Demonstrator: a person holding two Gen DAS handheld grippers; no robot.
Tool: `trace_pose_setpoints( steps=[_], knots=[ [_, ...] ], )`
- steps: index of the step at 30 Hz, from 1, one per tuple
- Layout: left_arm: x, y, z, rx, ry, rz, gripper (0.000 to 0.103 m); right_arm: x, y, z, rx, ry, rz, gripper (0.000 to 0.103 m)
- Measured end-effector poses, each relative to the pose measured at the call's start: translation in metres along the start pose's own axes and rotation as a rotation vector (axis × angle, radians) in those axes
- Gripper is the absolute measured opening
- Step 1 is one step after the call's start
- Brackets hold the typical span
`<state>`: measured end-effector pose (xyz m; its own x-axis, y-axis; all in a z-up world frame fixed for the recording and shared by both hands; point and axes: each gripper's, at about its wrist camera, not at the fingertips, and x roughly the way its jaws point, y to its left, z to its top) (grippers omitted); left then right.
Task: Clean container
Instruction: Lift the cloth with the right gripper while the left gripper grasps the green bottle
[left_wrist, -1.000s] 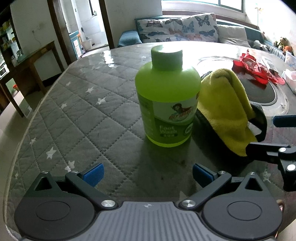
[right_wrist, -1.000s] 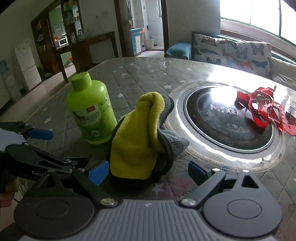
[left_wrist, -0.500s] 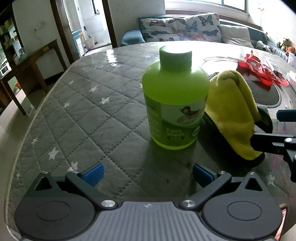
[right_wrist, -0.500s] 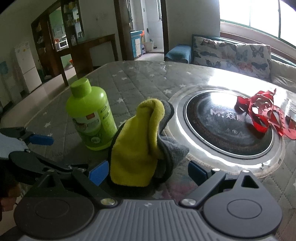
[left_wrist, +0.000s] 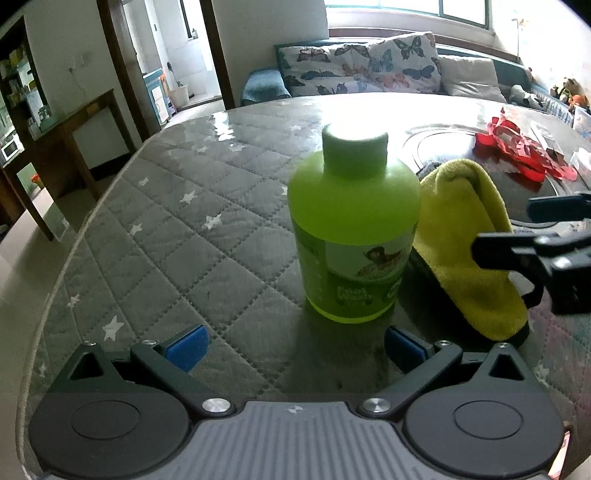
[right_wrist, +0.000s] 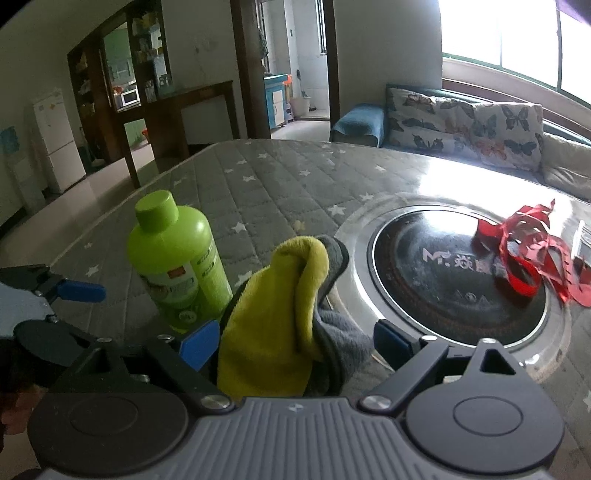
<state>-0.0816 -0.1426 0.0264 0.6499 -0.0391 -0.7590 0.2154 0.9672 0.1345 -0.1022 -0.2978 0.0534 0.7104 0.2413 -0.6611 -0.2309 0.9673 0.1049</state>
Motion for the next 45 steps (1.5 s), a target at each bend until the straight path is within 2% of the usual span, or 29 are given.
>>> trace_pose_setpoints(
  steps=[6,9,14,16,17,19,22,45],
  knots=[
    [0.0,0.004,0.003,-0.011,-0.008,-0.005,0.103,0.004,-0.005,0.007,0.0,-0.016,0.005,0.079],
    [0.001,0.005,0.004,-0.006,-0.009,-0.006,0.103,0.018,0.007,0.02,0.019,-0.004,0.009,0.076],
    [-0.001,0.006,0.008,0.006,-0.026,-0.01,0.103,0.036,-0.001,0.024,0.055,0.01,0.027,0.066],
    [-0.002,0.008,0.009,0.01,-0.036,-0.015,0.103,0.043,-0.004,0.024,0.062,0.021,0.034,0.054],
    [-0.003,0.008,0.009,0.012,-0.038,-0.017,0.103,0.043,-0.005,0.025,0.067,0.019,0.044,0.052],
    [-0.003,0.008,0.01,0.018,-0.042,-0.021,0.103,0.04,-0.007,0.027,0.079,0.011,0.065,0.037],
    [-0.004,0.008,0.011,0.027,-0.049,-0.026,0.103,0.036,-0.01,0.031,0.097,0.0,0.098,0.031],
    [-0.007,0.006,0.014,0.086,-0.106,-0.052,0.103,0.005,-0.027,0.059,0.22,-0.099,0.341,0.031]
  ],
)
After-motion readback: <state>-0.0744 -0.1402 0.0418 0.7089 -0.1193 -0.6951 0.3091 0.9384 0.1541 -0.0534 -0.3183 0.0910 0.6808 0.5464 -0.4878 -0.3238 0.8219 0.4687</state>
